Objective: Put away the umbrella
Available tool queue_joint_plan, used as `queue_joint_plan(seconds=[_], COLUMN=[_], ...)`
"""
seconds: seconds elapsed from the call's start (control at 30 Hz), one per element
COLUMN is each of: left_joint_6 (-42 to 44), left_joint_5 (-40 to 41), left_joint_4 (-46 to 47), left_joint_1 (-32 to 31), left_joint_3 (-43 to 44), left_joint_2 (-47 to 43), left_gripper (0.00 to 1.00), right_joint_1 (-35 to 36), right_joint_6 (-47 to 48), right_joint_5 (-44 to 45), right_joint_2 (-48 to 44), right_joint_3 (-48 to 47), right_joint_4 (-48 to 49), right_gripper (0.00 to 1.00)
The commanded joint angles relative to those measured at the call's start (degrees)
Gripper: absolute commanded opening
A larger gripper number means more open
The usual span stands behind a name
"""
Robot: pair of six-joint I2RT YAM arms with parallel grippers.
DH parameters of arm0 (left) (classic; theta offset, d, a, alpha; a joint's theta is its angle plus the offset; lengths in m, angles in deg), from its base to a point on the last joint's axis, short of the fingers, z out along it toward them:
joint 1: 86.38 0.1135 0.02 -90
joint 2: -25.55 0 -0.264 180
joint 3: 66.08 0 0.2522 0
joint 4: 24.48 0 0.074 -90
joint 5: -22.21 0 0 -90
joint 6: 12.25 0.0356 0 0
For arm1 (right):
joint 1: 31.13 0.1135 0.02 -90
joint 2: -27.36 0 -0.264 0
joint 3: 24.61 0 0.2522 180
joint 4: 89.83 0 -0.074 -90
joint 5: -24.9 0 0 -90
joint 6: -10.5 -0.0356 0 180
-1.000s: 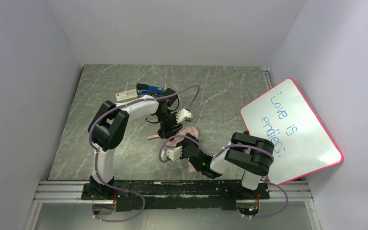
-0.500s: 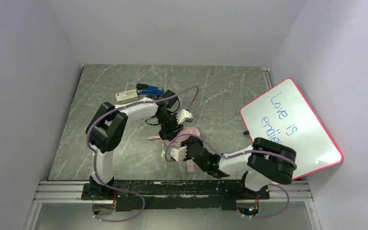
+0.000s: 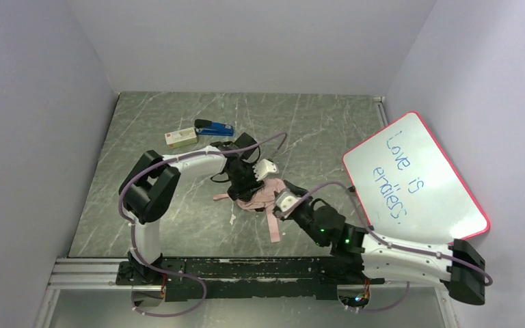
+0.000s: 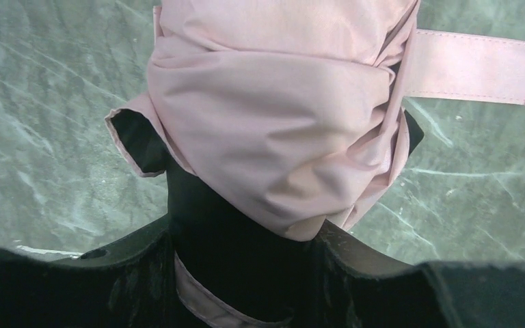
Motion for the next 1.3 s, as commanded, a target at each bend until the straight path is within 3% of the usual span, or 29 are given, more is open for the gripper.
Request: queue_joint_plan(seconds=[0.0, 0.27, 0.43, 0.53, 0.63, 0.83, 0.97, 1.27], left_joint_6=[-1.4, -2.3, -2.4, -2.6, -2.2, 0.1, 2.1, 8.0], left_joint_5=[12.6, 22.5, 28.6, 31.6, 35.1, 42.8, 47.5, 57.5], left_joint_4=[7.4, 13.3, 16.4, 17.0, 18.4, 21.9, 24.1, 32.4], left_joint_1=[-1.3, -5.9, -8.6, -9.7, -11.2, -15.4, -18.0, -23.4], left_joint_3=[-2.7, -7.3, -9.4, -9.4, -10.0, -12.7, -14.2, -19.5], left_joint_2=[0.5, -1.4, -1.6, -0.7, -0.4, -0.2, 0.7, 1.9], left_gripper=[0.05, 0.05, 0.05, 0.05, 0.05, 0.05, 0.05, 0.05], right_joint_1=[0.1, -0.6, -7.1, -17.9, -31.1, -49.8, -54.0, -55.3], right_joint_6=[-13.4, -24.4, -33.7, -41.1, -45.2, -46.5, -42.4, -34.4], right_joint_5=[4.8, 16.6, 19.7, 12.2, -1.5, -22.8, -30.9, -47.6], right_joint_2=[-8.1, -18.7, -15.8, -9.6, -2.6, 10.8, 19.8, 30.9], right_joint_3=[-1.2, -1.9, -9.9, -16.2, -20.9, -28.0, -34.1, -40.5], right_joint_4=[-2.6, -2.1, -15.8, -26.5, -32.0, -35.0, -40.0, -44.5], right_gripper=[0.48, 0.50, 0.52, 0.53, 0.53, 0.53, 0.56, 0.58])
